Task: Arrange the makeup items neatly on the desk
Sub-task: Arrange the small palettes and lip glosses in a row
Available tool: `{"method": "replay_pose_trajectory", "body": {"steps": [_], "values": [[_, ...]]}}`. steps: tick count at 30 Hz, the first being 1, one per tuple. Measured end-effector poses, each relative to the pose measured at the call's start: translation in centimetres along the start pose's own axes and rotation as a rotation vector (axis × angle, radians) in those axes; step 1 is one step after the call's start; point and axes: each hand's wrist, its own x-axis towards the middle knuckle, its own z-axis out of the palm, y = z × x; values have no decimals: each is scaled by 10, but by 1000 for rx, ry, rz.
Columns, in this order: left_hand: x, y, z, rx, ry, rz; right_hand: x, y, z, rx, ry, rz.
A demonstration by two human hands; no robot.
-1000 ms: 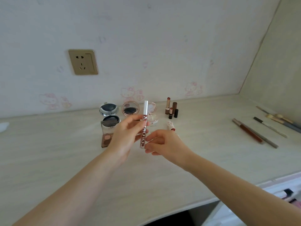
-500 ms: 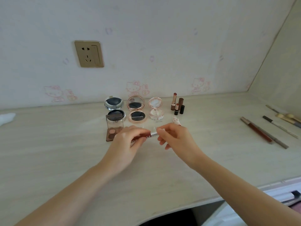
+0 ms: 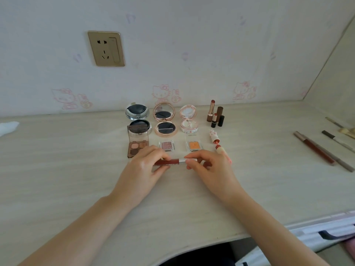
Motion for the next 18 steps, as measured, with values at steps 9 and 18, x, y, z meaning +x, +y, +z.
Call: {"method": "replay_pose_trajectory", "body": {"steps": [9, 18], "values": [[0, -5, -1, -93, -28, 0, -1, 4, -3, -195, 52, -133], [1, -6, -3, -149, -47, -12, -3, 5, -1, -91, 68, -99]]}}
